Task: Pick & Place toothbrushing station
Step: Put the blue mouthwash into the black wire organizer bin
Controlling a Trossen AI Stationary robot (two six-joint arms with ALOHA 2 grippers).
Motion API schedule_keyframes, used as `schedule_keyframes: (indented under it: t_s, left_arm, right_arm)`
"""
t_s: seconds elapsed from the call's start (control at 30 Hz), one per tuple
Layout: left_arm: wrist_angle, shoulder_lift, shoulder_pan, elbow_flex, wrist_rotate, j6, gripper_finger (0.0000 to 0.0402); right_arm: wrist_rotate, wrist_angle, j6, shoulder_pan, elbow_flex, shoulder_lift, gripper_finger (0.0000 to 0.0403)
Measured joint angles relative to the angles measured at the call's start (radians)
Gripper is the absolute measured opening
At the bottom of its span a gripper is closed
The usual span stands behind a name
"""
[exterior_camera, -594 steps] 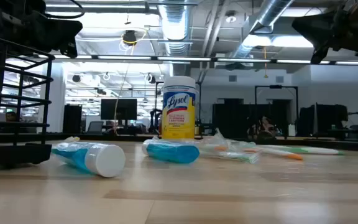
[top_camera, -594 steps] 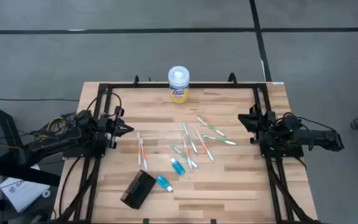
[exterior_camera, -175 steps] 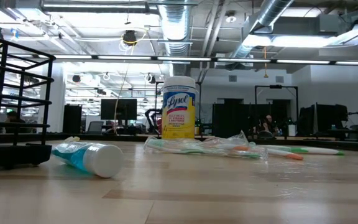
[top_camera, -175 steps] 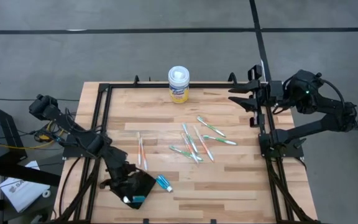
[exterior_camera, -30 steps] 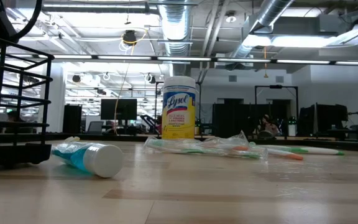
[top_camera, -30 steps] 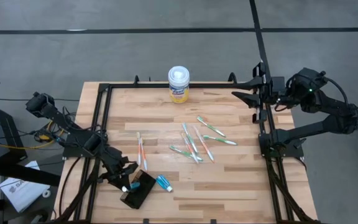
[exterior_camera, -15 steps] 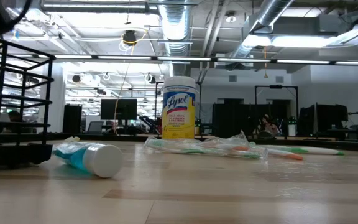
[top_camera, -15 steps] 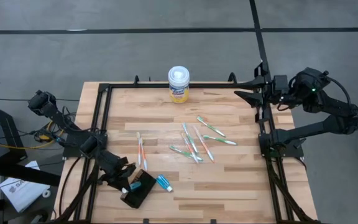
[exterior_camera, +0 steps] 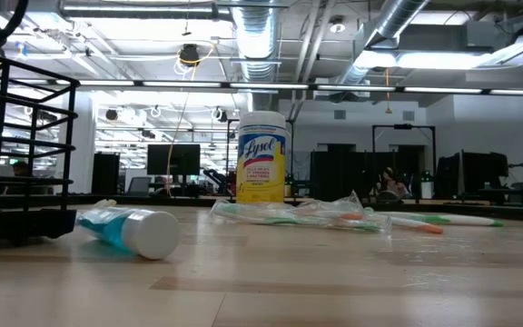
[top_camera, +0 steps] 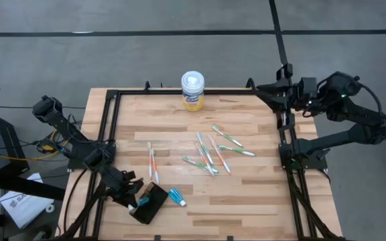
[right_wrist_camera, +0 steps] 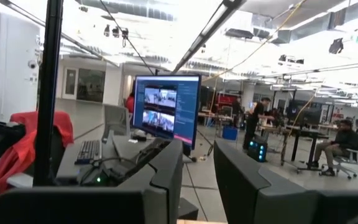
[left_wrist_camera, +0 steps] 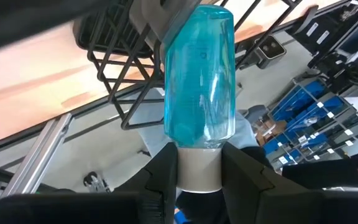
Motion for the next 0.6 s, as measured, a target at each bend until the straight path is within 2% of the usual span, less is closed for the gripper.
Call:
schedule_keyframes:
  t_s: [0.17, 0.3, 0.5, 0.6]
  left_arm:
    - [-0.004, 0.000, 0.000, -0.001, -0.005, -0.002, 0.0084]
    - [0.015, -0.002, 0.002, -0.004, -0.071, 0.018, 0.0090]
    - [0.029, -0.004, 0.035, -0.005, -0.103, 0.044, 0.0228]
    - [0.030, -0.004, 0.034, -0.005, -0.114, 0.045, 0.0262]
  right_arm:
    - [0.000, -0.006, 0.012, 0.000, 0.000, 0.005, 0.0083]
    - [0.000, -0.005, 0.012, 0.000, 0.000, 0.004, 0.0083]
    - [0.000, -0.005, 0.014, 0.000, 0.000, 0.004, 0.0083]
    - [0.000, -0.005, 0.014, 0.000, 0.000, 0.004, 0.0083]
